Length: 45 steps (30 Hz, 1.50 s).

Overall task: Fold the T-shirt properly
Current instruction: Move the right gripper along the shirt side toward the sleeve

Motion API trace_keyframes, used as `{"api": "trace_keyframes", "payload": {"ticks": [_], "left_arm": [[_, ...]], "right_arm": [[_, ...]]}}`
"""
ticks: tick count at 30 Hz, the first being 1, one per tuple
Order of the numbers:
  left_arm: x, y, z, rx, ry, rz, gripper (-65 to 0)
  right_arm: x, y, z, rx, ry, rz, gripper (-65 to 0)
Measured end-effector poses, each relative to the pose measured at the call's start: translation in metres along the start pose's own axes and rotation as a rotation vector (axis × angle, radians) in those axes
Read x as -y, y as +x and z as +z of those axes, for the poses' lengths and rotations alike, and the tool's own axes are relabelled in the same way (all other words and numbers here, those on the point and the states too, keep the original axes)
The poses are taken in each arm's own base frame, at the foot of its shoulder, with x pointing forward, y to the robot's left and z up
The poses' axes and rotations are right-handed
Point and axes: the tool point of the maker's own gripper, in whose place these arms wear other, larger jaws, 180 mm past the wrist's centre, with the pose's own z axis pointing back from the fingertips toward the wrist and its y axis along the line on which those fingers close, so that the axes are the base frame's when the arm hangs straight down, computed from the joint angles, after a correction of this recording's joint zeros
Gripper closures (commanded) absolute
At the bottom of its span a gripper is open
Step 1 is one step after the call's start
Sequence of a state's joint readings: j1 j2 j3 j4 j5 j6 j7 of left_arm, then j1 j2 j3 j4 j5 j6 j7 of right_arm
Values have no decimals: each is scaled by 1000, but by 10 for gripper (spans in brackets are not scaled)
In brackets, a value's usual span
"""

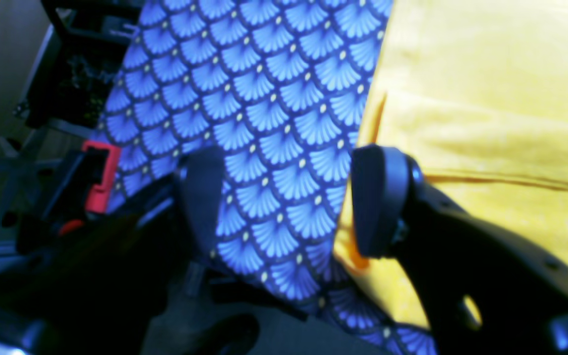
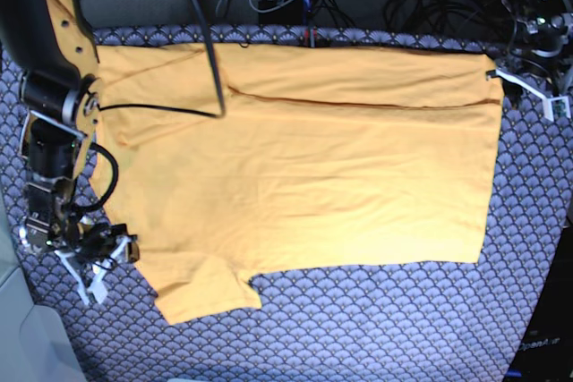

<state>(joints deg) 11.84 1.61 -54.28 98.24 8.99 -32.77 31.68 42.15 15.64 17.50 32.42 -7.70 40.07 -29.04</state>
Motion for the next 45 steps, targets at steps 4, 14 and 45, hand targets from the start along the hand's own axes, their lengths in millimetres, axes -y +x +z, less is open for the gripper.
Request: {"api": "trace_keyframes", "payload": {"ticks": [4,14,45], "left_arm": [[9,17,5,1,-20,-41,-399],[-4,56,23,47,50,-82,-399],[-7,42,27,7,58,-94,-399]], "right_arm": [[0,4,-1,70,1,-4,-348],[-1,2,-1,139,1,-12,-348],[-13,-20,-6,286,16,-126,-348]]}}
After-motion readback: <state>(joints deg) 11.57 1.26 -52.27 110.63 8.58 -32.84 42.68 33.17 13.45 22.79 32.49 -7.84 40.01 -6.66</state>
